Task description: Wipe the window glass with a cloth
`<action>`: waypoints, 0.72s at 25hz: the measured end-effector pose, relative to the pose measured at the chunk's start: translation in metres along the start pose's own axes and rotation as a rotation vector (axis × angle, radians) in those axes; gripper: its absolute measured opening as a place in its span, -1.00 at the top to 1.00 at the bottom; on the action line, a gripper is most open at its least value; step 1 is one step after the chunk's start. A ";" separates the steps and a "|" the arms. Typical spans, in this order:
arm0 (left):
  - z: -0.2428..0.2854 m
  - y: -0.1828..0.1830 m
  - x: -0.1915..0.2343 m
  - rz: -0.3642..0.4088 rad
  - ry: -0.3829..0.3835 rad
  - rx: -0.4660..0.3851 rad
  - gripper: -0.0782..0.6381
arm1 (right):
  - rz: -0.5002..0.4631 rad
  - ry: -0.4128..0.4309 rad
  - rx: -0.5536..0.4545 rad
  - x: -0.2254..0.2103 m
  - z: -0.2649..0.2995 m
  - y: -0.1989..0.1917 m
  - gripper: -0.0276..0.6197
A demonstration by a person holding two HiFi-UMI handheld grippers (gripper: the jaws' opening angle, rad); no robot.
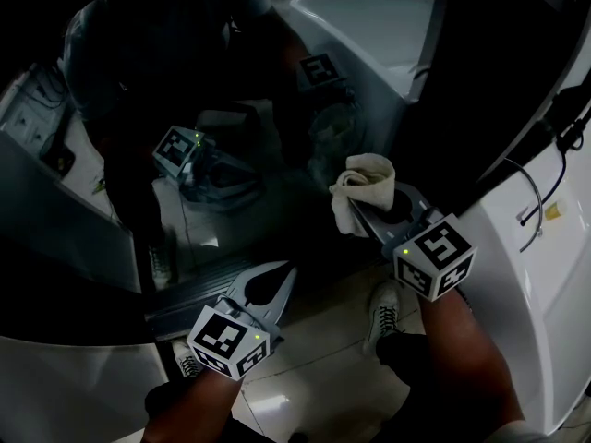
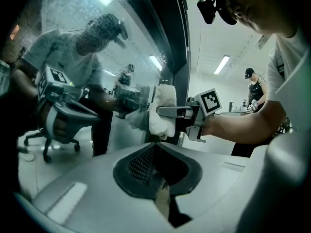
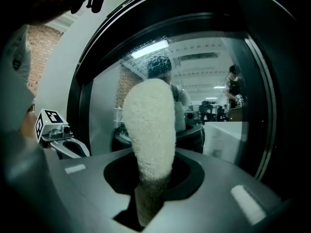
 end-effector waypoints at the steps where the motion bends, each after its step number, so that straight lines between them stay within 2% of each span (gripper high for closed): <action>1: 0.000 0.001 0.000 0.000 0.001 -0.001 0.74 | 0.001 -0.004 0.002 -0.001 0.000 0.000 0.65; 18: -0.001 0.003 -0.010 0.003 0.005 0.001 0.74 | -0.009 -0.028 0.013 -0.003 -0.004 -0.002 0.65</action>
Point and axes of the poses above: the fingertips, and each gripper's own axes: z forward along the fingers, x to its left, y out of its top, the point moved 1 cm from there along -z, backward along the fingers, and after that the axes turned 13 degrees about -z, right-handed, at the moved point
